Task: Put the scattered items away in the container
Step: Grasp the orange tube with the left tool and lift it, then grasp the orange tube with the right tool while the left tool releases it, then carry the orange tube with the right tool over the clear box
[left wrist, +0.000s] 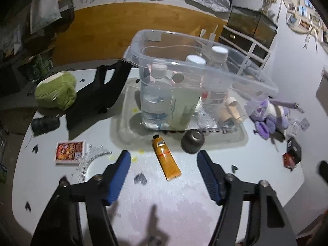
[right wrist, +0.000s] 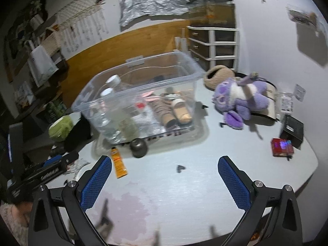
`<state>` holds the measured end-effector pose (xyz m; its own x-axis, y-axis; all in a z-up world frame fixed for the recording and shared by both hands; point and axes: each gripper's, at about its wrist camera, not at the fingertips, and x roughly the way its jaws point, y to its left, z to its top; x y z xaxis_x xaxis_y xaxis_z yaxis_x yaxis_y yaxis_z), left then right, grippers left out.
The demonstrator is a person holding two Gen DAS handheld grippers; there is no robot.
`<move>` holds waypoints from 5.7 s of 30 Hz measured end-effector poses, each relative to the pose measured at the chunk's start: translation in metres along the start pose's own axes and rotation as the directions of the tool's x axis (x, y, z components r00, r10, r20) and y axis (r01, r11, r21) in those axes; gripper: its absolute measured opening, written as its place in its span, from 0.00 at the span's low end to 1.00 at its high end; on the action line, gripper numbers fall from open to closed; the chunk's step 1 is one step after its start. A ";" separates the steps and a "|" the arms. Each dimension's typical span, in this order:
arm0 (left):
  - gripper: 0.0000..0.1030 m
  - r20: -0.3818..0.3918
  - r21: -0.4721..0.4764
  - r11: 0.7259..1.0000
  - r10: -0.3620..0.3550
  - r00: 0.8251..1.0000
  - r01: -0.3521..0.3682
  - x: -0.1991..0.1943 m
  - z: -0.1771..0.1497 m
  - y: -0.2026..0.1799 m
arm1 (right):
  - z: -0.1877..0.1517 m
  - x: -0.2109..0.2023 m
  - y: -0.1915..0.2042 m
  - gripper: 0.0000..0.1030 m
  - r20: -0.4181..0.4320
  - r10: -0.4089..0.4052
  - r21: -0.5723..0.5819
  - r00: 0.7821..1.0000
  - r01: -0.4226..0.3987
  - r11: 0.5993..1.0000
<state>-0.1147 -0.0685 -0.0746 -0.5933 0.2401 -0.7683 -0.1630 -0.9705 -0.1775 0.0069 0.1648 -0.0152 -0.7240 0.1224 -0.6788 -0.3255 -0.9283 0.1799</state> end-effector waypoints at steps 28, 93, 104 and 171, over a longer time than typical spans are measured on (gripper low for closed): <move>0.23 -0.193 -0.064 0.998 -0.015 0.981 0.002 0.158 -0.005 -0.012 | 0.005 -0.010 -0.098 1.00 -0.016 -0.173 0.124 0.985 0.174 0.977; 0.48 -0.472 0.135 0.871 -0.362 0.804 0.472 0.100 -0.129 -0.158 | -0.053 0.248 -0.022 0.63 -0.741 0.409 0.319 0.533 -0.257 0.912; 0.48 -0.419 0.084 0.870 -0.411 0.810 0.485 0.090 -0.118 -0.137 | -0.024 0.213 -0.046 0.63 -0.642 0.313 0.141 0.700 -0.293 0.946; 0.63 -0.191 0.158 0.971 -0.149 0.970 0.180 0.080 0.001 -0.076 | 0.212 0.109 0.000 0.30 -0.293 0.441 -0.289 0.848 -0.518 0.805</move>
<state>-0.1509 0.0246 -0.1223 -0.4011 0.3738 -0.8363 -0.3895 -0.8959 -0.2137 -0.2007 0.2530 0.0622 -0.5793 -0.4087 -0.7052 0.2891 -0.9120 0.2911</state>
